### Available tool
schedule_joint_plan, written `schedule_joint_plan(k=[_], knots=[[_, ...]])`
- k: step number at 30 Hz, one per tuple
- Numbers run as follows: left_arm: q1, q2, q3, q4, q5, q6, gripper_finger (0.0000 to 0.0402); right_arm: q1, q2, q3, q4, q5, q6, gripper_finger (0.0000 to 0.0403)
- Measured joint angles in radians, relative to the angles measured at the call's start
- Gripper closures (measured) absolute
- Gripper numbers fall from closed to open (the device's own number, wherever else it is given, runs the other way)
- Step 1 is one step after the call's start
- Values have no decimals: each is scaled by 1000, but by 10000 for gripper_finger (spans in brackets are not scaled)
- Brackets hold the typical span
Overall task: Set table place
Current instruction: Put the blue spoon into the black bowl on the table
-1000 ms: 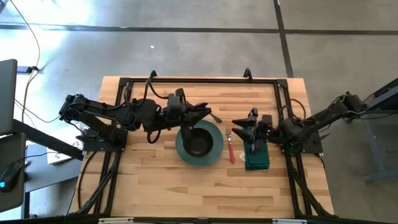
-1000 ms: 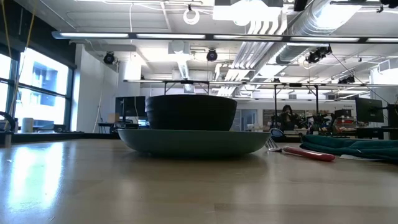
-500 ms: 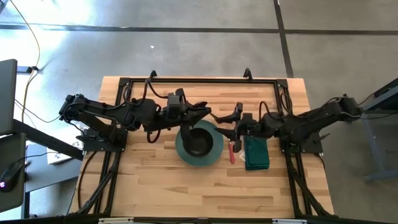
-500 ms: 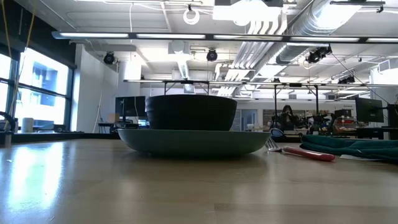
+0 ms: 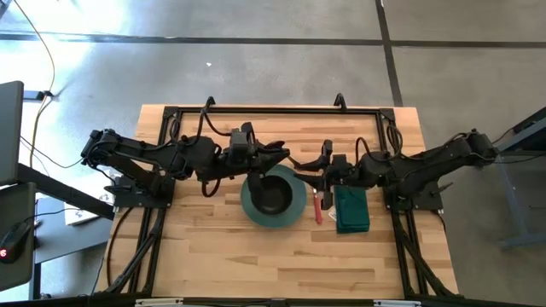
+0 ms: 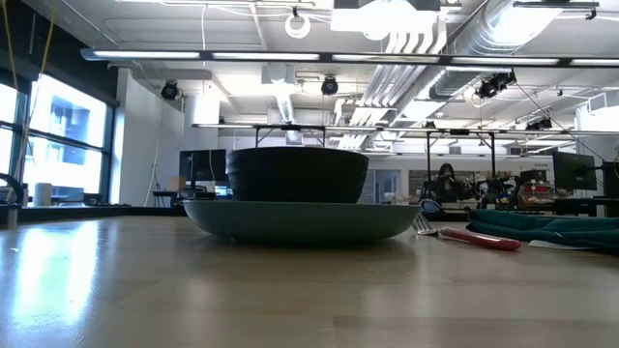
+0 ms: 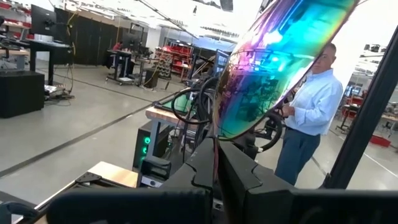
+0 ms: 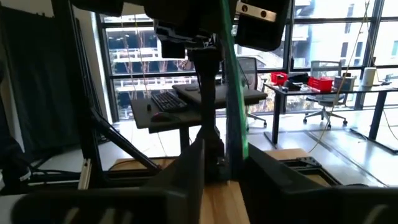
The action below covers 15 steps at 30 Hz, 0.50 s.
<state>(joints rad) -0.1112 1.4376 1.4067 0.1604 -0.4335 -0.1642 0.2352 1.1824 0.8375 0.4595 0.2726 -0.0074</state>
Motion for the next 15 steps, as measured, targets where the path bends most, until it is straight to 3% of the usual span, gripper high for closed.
schedule_joint_plan(k=[6, 15], knots=[[-1, 0, 0, -1, 7, 1, 401, 0, 0, 0, 20, -12, 1, 395], [-1, -1, 0, -3, 6, 2, 401, -12, 0, -1, 23, -53, 33, 402]])
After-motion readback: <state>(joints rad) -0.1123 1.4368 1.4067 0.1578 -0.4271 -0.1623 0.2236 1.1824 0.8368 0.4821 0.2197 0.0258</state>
